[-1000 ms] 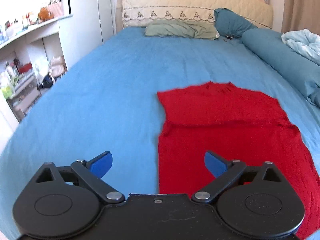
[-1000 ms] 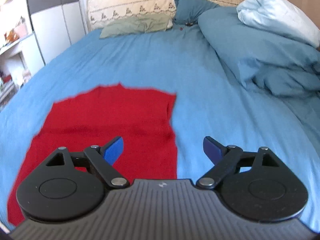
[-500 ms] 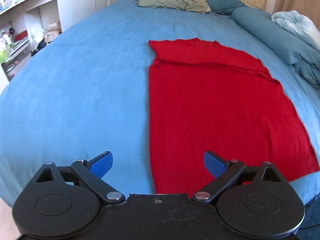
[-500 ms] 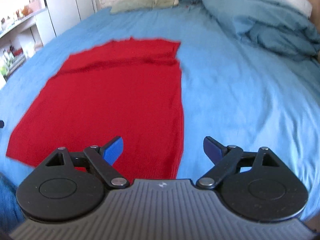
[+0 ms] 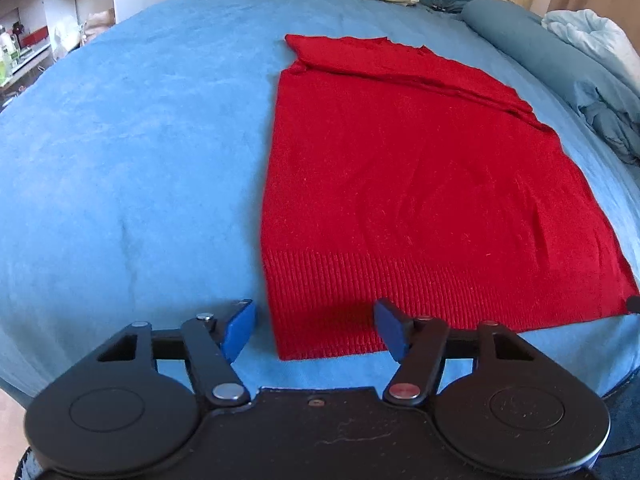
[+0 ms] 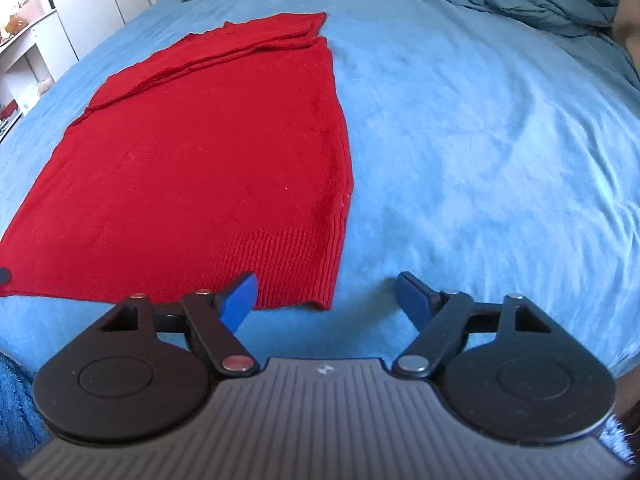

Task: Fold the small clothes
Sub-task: 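Close both grippers on the ribbed hem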

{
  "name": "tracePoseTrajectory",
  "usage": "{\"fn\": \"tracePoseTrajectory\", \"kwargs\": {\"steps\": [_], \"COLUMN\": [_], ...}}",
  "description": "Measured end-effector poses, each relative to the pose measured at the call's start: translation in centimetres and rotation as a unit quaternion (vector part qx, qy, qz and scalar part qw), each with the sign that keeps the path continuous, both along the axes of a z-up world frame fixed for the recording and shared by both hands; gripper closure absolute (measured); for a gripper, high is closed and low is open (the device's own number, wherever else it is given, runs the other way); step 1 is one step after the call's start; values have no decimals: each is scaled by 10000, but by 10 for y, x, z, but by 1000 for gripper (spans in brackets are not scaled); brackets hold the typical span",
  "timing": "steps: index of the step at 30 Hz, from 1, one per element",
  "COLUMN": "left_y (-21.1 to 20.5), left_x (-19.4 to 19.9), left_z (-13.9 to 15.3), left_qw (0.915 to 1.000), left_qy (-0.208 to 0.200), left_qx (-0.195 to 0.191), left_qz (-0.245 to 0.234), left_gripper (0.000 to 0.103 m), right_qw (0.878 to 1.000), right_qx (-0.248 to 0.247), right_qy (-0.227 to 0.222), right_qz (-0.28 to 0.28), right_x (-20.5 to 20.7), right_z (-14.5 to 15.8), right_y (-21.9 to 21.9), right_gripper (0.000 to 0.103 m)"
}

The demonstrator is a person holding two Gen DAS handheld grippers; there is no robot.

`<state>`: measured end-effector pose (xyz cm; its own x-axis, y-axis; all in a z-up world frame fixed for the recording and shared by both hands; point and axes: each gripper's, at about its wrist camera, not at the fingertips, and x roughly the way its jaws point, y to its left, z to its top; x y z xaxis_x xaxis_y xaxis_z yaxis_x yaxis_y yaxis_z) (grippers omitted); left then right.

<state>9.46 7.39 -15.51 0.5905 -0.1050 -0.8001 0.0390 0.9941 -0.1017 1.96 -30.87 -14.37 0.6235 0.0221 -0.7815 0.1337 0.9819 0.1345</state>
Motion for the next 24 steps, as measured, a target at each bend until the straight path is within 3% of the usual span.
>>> {"fn": "tracePoseTrajectory", "kwargs": {"steps": [3,7,9,12,13,16,20,24], "left_y": [-2,-2,-1,-1,-1,-3,-5,-1], "left_x": [-3,-7,-6,-5,-5,-5,-9,-12], "left_z": [-3,-4,-5,-4,-4,-4,7,39], "left_qw": [10000,9999,10000,10000,10000,10000,9998,9988], "left_qy": [-57,-74,-35,-11,0,-3,-144,-493], "left_qx": [31,73,45,68,50,72,130,40], "left_qz": [37,18,5,-44,-50,-45,-30,-29], "left_gripper": [44,61,71,90,95,98,99,99], "right_qw": [10000,9999,9998,9998,9998,9998,9995,9975], "right_qx": [-45,-15,1,-26,-34,-36,42,429], "right_qy": [-82,-156,-174,-175,-186,-214,-319,-556], "right_qz": [-2,18,78,82,69,40,12,-77], "right_x": [0,1,1,2,2,3,1,1], "right_z": [0,1,1,0,-1,-1,6,31], "right_y": [1,3,6,12,12,12,9,-3], "right_gripper": [20,37,51,59,66,80,81,82]}}
